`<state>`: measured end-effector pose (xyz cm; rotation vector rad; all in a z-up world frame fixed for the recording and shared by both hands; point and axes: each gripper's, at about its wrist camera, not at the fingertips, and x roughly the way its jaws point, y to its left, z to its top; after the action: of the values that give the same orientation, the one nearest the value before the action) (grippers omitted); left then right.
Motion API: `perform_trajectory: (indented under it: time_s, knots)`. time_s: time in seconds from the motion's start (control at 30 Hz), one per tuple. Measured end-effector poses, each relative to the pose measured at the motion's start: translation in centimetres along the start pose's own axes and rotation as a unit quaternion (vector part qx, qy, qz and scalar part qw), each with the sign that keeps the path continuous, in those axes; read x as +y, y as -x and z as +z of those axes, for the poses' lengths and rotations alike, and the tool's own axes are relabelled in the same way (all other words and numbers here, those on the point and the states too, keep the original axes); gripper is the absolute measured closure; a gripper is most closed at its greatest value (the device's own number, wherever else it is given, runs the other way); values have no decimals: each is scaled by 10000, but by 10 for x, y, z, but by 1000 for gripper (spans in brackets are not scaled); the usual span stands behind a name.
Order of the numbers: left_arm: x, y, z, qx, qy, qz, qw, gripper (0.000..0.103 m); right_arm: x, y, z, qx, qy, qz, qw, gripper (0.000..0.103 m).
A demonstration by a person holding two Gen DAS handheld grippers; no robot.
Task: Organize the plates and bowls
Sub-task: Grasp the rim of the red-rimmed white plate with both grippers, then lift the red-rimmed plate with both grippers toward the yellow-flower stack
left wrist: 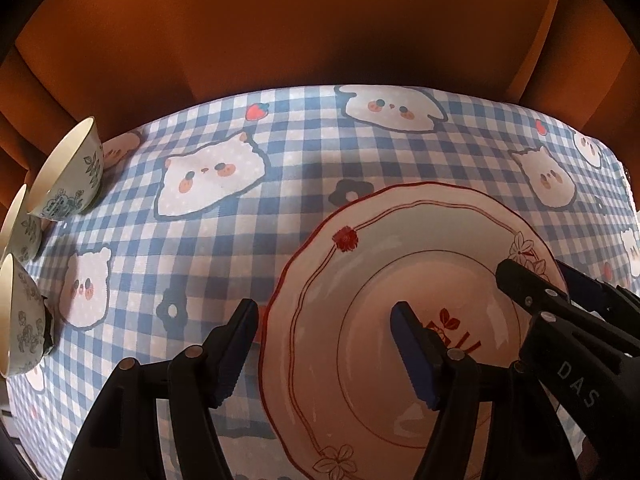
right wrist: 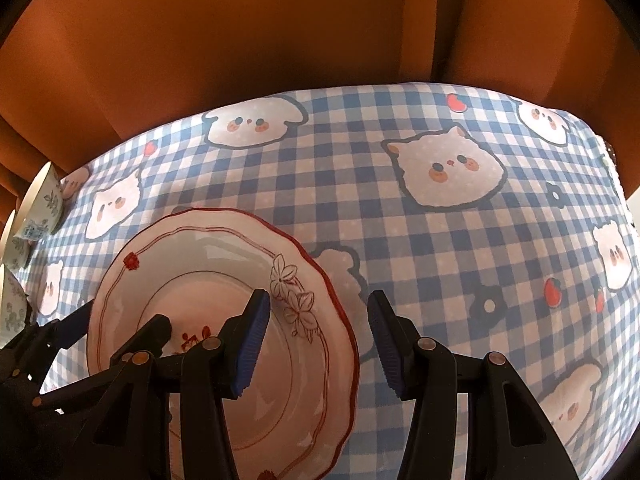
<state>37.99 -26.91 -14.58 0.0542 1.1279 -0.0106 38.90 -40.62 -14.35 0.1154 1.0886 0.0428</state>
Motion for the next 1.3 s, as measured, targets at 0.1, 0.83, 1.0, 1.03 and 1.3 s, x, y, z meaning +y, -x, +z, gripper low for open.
perform_trajectory:
  time_s: [0.1,0.83,1.0,1.03,1.3]
  knots:
    - [-3,0,-1,3,-82,-71,9999,33,1,-3,1,54,23,127,9999,58]
    - [11,83,6,-677,62,2,9977,34,21,70,16,-416,113,38,9991,57]
    - [19,114,-3,-885,68,-31,9960,34,35,104,12,-618,131,-5,9980,57]
    - [20,119,-6,-913,62,-36,9958,34,37,111,10,-659,133,-17,9977,57]
    - [27,161,-37,-1101,-38,-177,9938,34,51,164,-19,-913,57,-174,9957,57]
